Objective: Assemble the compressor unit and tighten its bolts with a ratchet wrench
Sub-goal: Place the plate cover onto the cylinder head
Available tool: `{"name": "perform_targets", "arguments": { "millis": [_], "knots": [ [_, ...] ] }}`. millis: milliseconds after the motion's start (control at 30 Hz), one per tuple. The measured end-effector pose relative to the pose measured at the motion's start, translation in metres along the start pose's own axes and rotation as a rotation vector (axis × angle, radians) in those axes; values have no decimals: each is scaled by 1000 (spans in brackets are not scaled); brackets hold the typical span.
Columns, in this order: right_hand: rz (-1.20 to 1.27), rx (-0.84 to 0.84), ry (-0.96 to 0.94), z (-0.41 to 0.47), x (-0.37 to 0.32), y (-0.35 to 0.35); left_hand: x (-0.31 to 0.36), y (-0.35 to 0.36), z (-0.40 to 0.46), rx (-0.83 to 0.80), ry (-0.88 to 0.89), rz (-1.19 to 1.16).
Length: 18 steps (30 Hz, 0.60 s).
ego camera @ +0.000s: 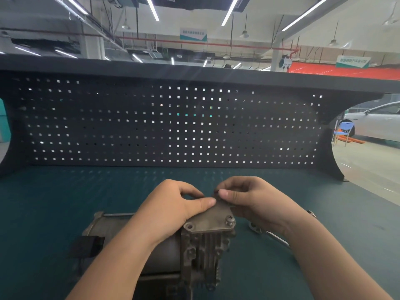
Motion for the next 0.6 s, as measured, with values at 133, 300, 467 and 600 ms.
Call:
{"name": "perform_targets", "arguments": {
  "millis": [133, 300, 467, 600],
  "knots": [
    [41, -37, 47, 0, 3, -1, -1, 0, 1, -6, -4, -10],
    [30, -52, 34, 1, 5, 0, -2, 1, 1, -10, -4, -29],
    [-30, 15, 1, 1, 1, -1, -2, 1, 1, 0, -4, -41],
    [-26, 35, -8, 1, 0, 0, -3, 1, 1, -3, -3, -25]
  ]
}}
Point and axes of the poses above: each hand's wrist, its own z-axis towards the middle knuckle, its own y-axis out of the palm, x = y × z, the point moved 5 cm from there along z, towards the middle knuckle, and after that the axes turned 3 degrees about x, right-handed, at the moved point
